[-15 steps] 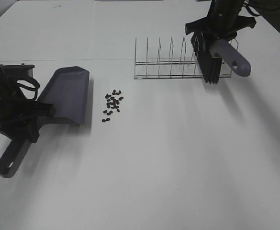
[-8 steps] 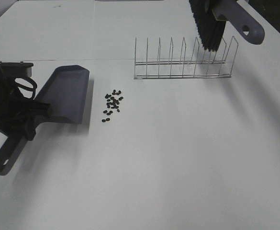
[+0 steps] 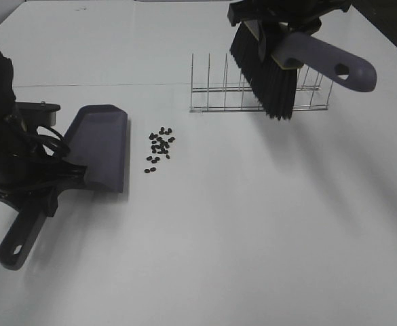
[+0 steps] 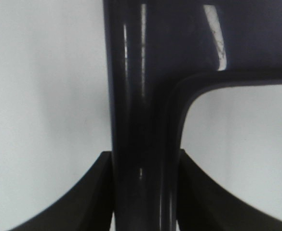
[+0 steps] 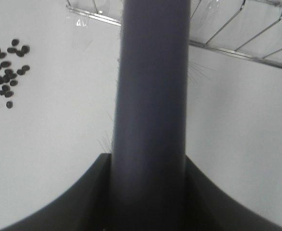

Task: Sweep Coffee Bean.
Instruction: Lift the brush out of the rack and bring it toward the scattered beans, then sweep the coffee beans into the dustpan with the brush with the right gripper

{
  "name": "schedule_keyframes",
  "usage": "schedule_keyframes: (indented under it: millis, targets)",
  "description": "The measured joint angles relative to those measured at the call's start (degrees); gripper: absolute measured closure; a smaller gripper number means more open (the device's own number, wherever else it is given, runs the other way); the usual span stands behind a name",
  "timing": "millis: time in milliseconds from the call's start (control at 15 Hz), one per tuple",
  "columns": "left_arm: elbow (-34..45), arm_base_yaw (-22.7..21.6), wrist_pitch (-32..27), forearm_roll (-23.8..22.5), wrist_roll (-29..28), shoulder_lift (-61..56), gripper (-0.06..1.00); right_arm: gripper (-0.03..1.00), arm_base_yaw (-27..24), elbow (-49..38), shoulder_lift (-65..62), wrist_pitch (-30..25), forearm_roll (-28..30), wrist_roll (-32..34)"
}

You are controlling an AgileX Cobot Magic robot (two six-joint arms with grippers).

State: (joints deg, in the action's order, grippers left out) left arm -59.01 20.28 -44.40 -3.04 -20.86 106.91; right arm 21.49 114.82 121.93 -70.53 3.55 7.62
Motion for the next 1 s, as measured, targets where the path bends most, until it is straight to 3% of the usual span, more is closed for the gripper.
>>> schedule_keyframes:
  millis: [333, 533, 733, 1000]
  targets:
    - [0.1, 1.9, 4.9, -0.4, -0.7, 5.8, 0.60, 0.66, 6.0, -5.2, 0.2, 2.9, 1.3, 3.3]
    - [-0.5, 3.2, 4.9, -0.1, -0.8, 7.5, 0.60, 0.66, 6.8, -5.2, 2.0, 4.1, 3.7, 5.9]
    - [-1.0, 3.3, 4.6, 0.3, -0.7, 8.1, 0.60, 0.66, 9.7, -5.2, 7.9, 3.8, 12.1, 8.4]
    - [-1.1, 3.3, 4.6, 0.7, -0.7, 8.1, 0.60, 0.66, 14.6, -1.4, 13.8, 1.9, 16.8, 9.5]
